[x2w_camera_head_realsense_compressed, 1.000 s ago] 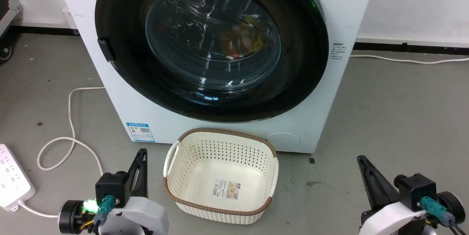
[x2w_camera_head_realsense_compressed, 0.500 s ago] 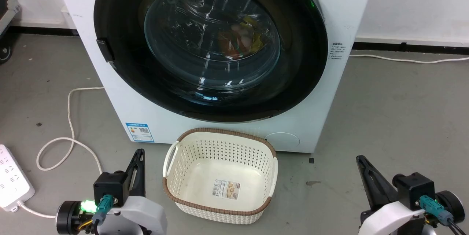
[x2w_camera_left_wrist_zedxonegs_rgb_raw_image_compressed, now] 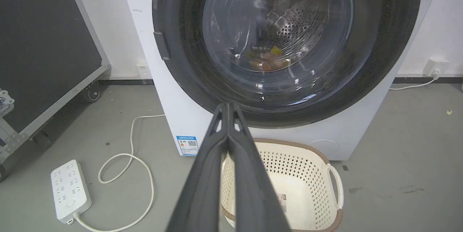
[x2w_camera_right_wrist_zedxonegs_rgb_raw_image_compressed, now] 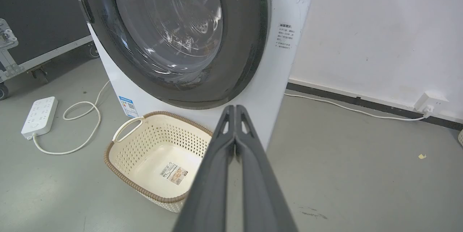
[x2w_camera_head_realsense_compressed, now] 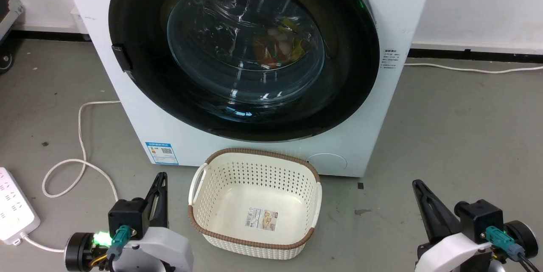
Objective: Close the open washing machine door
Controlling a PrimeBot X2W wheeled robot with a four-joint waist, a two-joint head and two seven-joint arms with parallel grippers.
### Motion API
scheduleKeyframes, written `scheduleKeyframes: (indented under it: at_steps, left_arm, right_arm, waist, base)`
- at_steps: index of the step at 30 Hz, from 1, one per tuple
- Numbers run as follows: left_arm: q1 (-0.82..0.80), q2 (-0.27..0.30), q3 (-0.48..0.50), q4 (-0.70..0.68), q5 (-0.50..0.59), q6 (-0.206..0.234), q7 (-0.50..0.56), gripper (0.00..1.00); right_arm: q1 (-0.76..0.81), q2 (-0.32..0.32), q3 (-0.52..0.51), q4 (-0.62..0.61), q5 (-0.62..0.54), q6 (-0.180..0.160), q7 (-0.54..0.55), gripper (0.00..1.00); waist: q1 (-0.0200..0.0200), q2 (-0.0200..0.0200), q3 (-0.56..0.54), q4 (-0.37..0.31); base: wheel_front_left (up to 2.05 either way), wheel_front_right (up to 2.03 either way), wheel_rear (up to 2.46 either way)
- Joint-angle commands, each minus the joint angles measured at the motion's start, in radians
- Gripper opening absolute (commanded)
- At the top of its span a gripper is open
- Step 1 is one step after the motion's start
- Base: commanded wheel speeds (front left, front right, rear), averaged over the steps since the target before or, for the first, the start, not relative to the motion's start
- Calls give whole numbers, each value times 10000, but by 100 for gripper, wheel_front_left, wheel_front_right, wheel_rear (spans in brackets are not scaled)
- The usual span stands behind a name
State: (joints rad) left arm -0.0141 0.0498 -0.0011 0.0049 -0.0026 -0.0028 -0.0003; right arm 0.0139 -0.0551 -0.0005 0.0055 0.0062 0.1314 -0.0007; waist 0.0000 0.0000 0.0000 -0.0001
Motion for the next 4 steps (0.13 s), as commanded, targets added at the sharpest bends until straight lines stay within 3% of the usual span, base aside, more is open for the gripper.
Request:
scheduleKeyframes:
  at_steps: [1,4]
  left_arm:
    - [141,5,11,-49,26,28,3,0]
    - [141,5,11,-49,26,28,3,0]
  right_arm:
    - [-139,49,5,-55,-62,-7,7,0]
    - [-139,49,5,-55,-62,-7,7,0]
  waist:
    - [0,0,0,1]
    - [0,0,0,1]
  base:
    - [0,0,0]
    - [0,0,0]
